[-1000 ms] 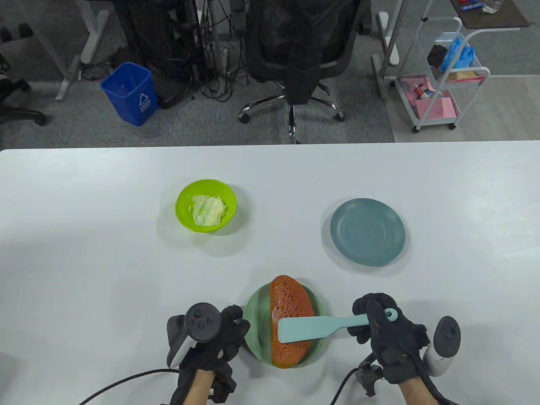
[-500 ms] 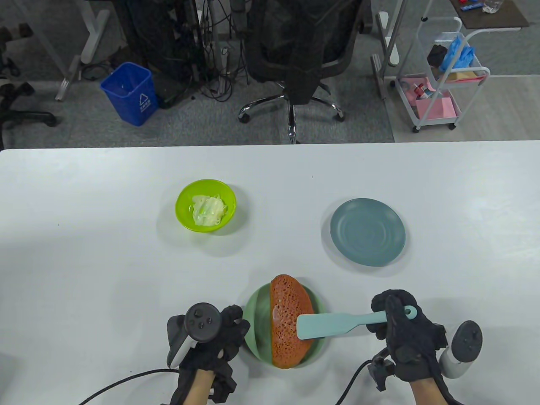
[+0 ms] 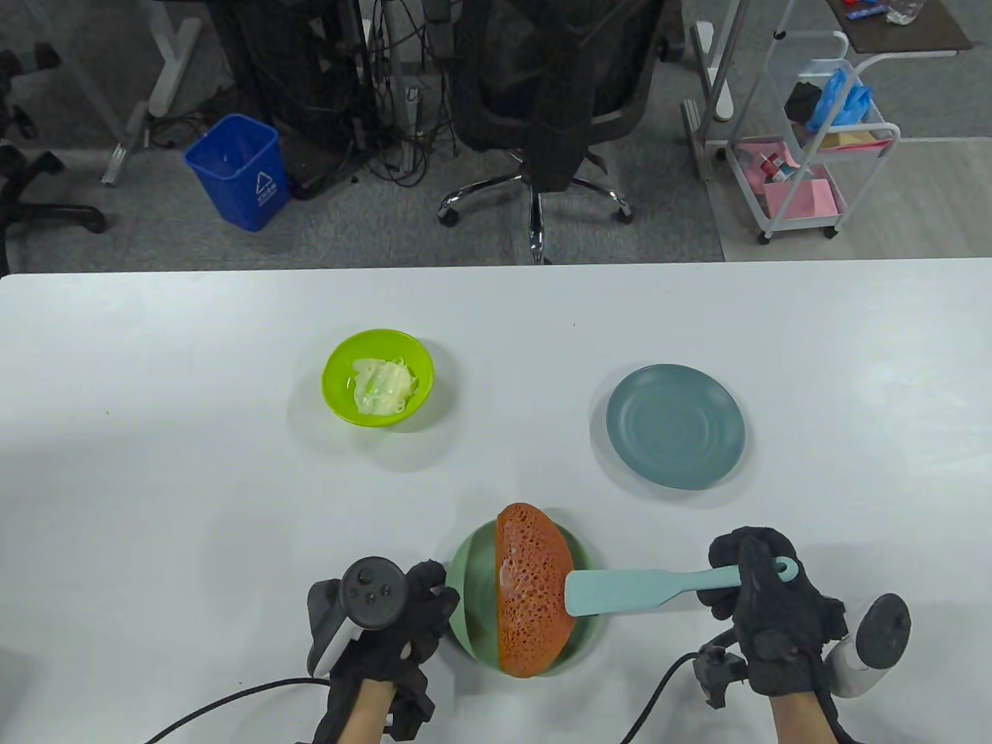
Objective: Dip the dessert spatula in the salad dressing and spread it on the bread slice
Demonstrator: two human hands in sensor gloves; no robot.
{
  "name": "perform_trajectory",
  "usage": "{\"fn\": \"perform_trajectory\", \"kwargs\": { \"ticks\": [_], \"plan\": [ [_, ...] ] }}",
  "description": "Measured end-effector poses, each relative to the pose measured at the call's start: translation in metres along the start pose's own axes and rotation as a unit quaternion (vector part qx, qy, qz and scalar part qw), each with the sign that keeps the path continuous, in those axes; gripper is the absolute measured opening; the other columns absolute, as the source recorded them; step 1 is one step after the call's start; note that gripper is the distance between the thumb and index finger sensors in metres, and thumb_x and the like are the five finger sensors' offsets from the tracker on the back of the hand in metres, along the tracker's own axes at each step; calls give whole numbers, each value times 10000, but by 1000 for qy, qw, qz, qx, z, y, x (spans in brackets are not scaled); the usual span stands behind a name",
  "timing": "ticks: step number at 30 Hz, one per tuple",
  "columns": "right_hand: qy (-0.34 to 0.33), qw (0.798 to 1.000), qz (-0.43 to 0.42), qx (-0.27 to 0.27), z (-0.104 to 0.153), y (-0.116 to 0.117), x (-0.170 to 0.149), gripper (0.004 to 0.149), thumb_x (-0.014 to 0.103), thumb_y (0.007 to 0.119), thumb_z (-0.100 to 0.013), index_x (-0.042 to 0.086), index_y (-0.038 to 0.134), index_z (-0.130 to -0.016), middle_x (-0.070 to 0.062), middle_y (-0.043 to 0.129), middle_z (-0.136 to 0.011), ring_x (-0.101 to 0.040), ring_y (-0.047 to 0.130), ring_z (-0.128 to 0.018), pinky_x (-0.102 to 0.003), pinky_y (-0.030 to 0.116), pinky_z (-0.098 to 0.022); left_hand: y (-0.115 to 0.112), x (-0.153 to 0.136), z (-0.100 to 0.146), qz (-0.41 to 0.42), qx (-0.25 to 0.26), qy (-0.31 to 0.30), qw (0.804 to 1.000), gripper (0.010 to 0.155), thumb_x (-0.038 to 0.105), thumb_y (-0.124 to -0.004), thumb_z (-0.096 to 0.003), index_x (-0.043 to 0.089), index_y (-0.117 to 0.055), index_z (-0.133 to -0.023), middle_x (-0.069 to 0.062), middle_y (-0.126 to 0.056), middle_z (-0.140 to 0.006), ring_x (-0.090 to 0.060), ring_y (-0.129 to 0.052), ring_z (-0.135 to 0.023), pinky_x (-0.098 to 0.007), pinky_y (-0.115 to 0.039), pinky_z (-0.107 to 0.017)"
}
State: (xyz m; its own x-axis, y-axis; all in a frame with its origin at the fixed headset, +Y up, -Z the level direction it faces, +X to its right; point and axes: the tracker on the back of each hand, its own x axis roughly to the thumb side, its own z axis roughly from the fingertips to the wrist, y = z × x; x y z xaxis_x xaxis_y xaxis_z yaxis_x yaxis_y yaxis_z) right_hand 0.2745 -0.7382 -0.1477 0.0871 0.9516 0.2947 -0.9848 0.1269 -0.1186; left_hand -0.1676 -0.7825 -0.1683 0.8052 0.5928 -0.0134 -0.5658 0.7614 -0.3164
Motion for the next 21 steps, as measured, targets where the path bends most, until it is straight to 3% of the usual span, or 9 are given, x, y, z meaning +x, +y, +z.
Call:
{"fn": "perform_trajectory", "kwargs": {
  "ticks": [8, 21],
  "plan": [
    [42, 996, -63, 55, -1, 23, -19, 403, 432, 739, -618, 109, 702, -857, -250, 749, -784, -438, 1004, -390, -383, 924, -234, 0, 0, 0, -1, 1, 1, 1000, 553, 432, -830, -605, 68, -773, -1017, 48, -1022, -618, -102, -1103, -303, -265, -943, -216],
    [86, 993, -34, 76, 0, 41, -35, 424, 395, 774, -616, 100, 657, -898, -276, 693, -839, -477, 987, -482, -410, 934, -317, 0, 0, 0, -2, 1, 1, 1000, 553, 432, -829, -605, 69, -771, -1018, 48, -1022, -618, -103, -1102, -303, -265, -942, -218]
  ]
}}
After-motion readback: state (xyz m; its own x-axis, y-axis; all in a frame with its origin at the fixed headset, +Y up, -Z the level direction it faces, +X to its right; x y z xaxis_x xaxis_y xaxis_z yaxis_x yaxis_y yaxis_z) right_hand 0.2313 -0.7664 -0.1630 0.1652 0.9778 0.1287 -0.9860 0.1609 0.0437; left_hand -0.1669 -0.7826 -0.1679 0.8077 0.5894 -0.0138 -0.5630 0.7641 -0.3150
